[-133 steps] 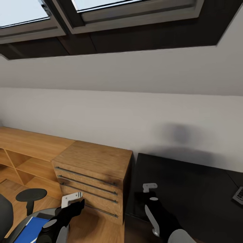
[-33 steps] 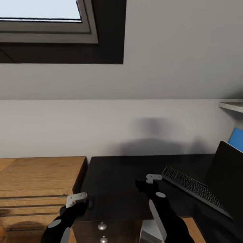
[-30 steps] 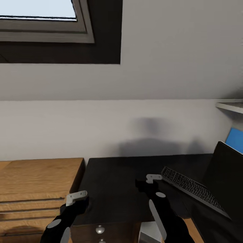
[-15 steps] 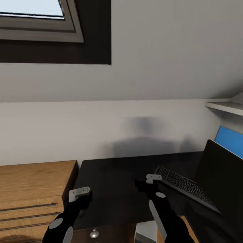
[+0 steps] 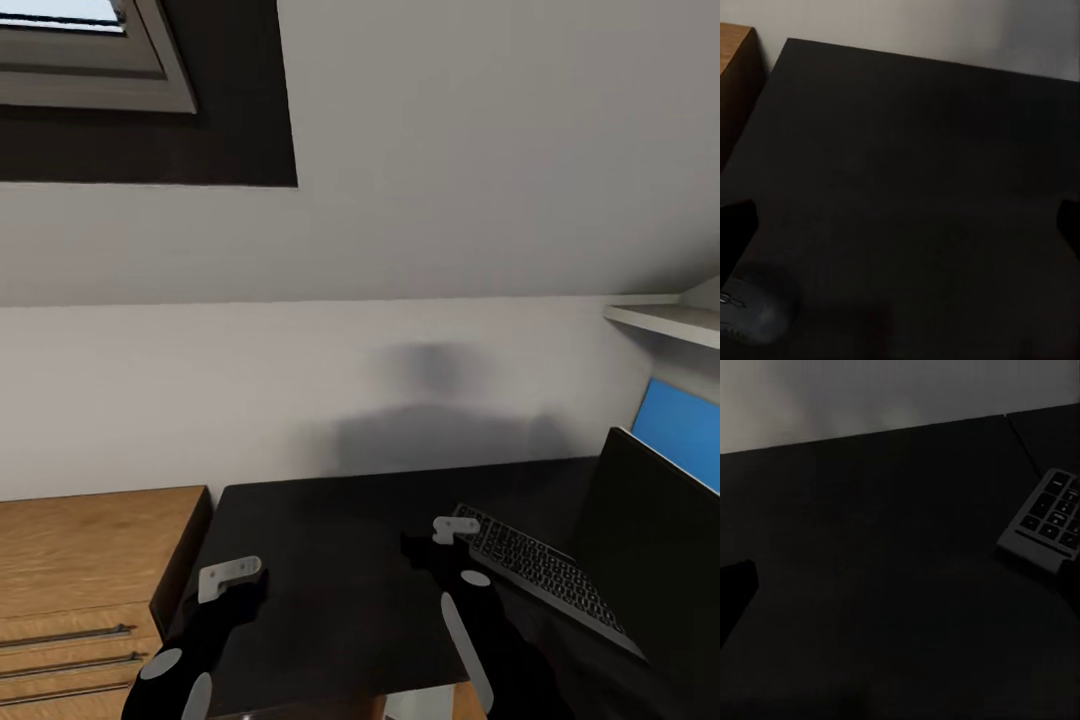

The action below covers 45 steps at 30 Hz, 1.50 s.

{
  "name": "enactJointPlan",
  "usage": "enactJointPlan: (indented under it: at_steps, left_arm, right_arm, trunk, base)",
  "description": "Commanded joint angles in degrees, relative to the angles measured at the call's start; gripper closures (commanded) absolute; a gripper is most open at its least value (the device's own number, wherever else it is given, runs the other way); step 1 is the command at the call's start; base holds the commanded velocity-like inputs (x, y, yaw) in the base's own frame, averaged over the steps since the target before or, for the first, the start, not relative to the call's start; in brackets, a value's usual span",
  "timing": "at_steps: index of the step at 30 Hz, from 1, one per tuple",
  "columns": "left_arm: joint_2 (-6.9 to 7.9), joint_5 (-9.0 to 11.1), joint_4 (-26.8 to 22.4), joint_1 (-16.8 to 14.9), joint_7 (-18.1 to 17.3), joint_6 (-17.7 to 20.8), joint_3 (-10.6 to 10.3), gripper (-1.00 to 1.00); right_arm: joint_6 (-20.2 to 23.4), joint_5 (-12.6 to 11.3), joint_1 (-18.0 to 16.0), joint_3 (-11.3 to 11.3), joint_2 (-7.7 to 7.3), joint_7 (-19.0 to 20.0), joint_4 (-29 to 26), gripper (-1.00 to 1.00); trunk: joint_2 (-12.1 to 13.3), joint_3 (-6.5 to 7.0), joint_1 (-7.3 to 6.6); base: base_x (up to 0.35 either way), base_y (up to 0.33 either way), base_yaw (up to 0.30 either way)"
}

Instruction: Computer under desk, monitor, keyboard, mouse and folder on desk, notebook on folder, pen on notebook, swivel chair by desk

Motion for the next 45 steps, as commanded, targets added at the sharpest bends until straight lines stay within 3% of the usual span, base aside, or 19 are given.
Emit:
enactJointPlan:
  at_steps: [1,5,10,13,14,18,19,20,23,26,27,28,31,45]
  left_arm:
    - [0.0,0.6,-0.1,0.0,0.5,0.2,0.1,-1.0]
    - [0.0,0.7,-0.1,0.0,0.5,0.3,0.6,-1.0]
    - [-0.01,0.7,-0.1,0.0,0.5,0.3,1.4,-1.0]
    - [-0.01,0.8,-0.1,0.0,0.5,0.3,1.7,-1.0]
    - [-0.01,0.8,-0.1,0.0,0.5,0.3,1.8,-1.0]
    - [-0.01,0.8,-0.1,0.0,0.5,0.3,1.9,-1.0]
    - [-0.01,0.8,-0.1,0.0,0.5,0.3,1.9,-1.0]
    - [-0.01,0.8,-0.1,0.0,0.5,0.3,1.9,-1.0]
    - [-0.01,0.8,-0.2,0.0,0.5,0.3,2.0,-1.0]
    - [-0.01,0.8,-0.2,0.0,0.5,0.3,2.0,-1.0]
    - [-0.04,0.8,-0.2,0.0,0.5,0.3,2.0,-1.0]
    - [-0.11,0.8,-0.2,0.0,0.5,0.3,1.9,-1.0]
    - [-0.17,0.8,-0.2,0.0,0.5,0.3,1.7,-1.0]
    - [-0.16,0.9,-0.5,0.0,0.5,0.3,2.6,-1.0]
  right_arm:
    - [0.1,-0.6,0.0,0.1,-0.03,-0.5,0.0,-1.0]
    - [-1.1,-0.5,-0.1,0.1,-0.03,-0.5,0.4,-1.0]
    - [-4.0,-0.5,-1.0,0.0,0.02,-1.0,7.5,-1.0]
    - [-8.2,-0.5,-5.0,-0.1,-0.01,-1.5,14.9,-1.0]
    - [-10.8,-0.5,-8.2,-0.4,-0.03,-2.3,19.3,-1.0]
    - [-16.3,-0.7,-15.0,-2.1,-0.46,-4.5,29.5,-1.0]
    - [-17.7,-0.7,-16.5,-2.8,-0.67,-4.9,32.2,-1.0]
    - [-22.3,-0.8,-20.8,-4.8,-1.63,-5.7,40.2,-1.0]
    - [-28.4,-1.0,-24.9,-7.7,-3.2,-6.2,47.8,-1.0]
    - [-31.4,-1.6,-26.3,-11.0,-4.04,-6.5,50.7,-1.0]
    - [-32.6,-2.6,-26.8,-13.7,-4.37,-6.5,51.8,-1.0]
    - [-34.1,-4.3,-27.4,-18.6,-4.66,-6.5,53.0,-1.0]
    - [-34.9,-5.4,-27.7,-21.7,-4.54,-5.9,53.8,-1.0]
    - [-34.8,-5.5,-27.8,-22.3,-4.3,-4.9,54.0,-1.0]
  trunk:
    - [-0.1,-0.12,0.03]
    - [-0.1,-0.12,0.03]
    - [-0.1,-0.12,0.03]
    - [-0.1,-0.12,0.03]
    - [-0.1,-0.12,0.03]
    - [-0.1,-0.12,0.03]
    - [-0.1,-0.12,0.03]
    - [-0.1,-0.12,0.03]
    - [-0.1,-0.12,0.03]
    - [-0.1,-0.12,0.03]
    - [-0.1,-0.12,0.03]
    - [-0.1,-0.12,0.03]
    - [-0.1,-0.12,0.03]
    - [-0.1,-0.12,0.03]
  base:
    - [0.05,-0.034,0.0]
    - [0.135,-0.02,0.0]
    - [0.258,-0.004,0.0]
    - [0.147,-0.001,0.0]
    - [0.075,0.0,0.0]
    - [0.044,0.0,0.0]
    - [0.025,0.0,0.0]
    - [0.013,0.0,0.0]
    - [0.008,0.0,0.0]
    - [0.003,0.0,0.0]
    - [0.002,-0.03,0.0]
    - [0.023,-0.17,0.0]
    - [0.096,-0.245,0.0]
    - [0.064,-0.124,0.0]
